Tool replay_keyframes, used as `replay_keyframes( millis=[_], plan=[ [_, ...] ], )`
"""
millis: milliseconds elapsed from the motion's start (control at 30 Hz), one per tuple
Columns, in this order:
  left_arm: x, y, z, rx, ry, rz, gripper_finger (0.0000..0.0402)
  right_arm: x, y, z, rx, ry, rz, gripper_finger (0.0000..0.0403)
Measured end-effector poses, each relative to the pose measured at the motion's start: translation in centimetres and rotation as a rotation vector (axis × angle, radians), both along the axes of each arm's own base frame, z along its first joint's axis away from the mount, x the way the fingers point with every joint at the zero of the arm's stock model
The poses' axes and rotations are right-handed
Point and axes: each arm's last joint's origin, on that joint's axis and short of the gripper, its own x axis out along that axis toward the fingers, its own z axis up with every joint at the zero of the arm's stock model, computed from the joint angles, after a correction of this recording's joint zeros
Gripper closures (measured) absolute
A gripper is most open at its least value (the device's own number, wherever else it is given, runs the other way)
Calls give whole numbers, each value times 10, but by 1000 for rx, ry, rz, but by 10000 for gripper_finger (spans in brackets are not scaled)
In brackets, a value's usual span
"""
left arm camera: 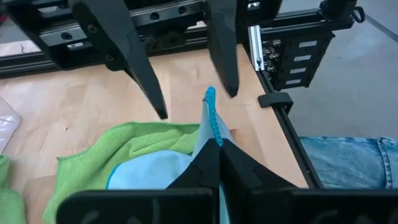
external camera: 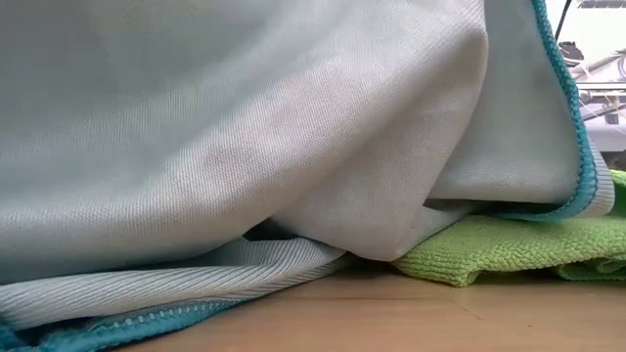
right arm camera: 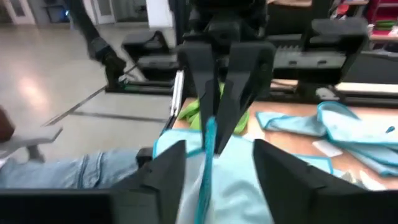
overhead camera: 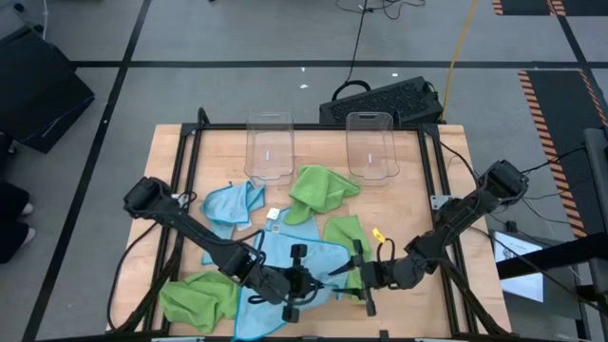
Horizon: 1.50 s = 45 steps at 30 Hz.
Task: Fold microfiber towels
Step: Fold the right blue microfiber towel
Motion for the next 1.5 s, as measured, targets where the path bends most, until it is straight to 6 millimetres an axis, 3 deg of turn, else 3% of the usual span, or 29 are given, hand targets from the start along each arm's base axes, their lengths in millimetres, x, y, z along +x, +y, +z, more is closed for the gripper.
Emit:
replay_keyframes(
  millis=[133,267,500,667,900,1067,1300,1500],
  plan=[
    [-6,-5,5,6,-10,-14,398,-9,6,-12,-55,106,27,162],
    [-15,-10,14,22,-28,-25,398,-17,5,-27,-73,255,7,147],
    [-35,-16,24,94,-30,39,398,-15,-5,-41,78,397,-48,170],
    [-47,-13,25,142,4,135,398,-10,-4,-36,137,332,29,195],
    [-53,-14,24,157,32,144,398,-22,30,-44,138,228,84,217],
    [-52,-11,27,151,10,171,398,-2,55,-68,150,200,72,222],
    [-63,-12,43,150,-23,139,398,43,64,-92,70,257,-95,237],
    [-76,-20,51,153,-42,94,398,40,62,-92,-76,327,-322,253]
  ],
)
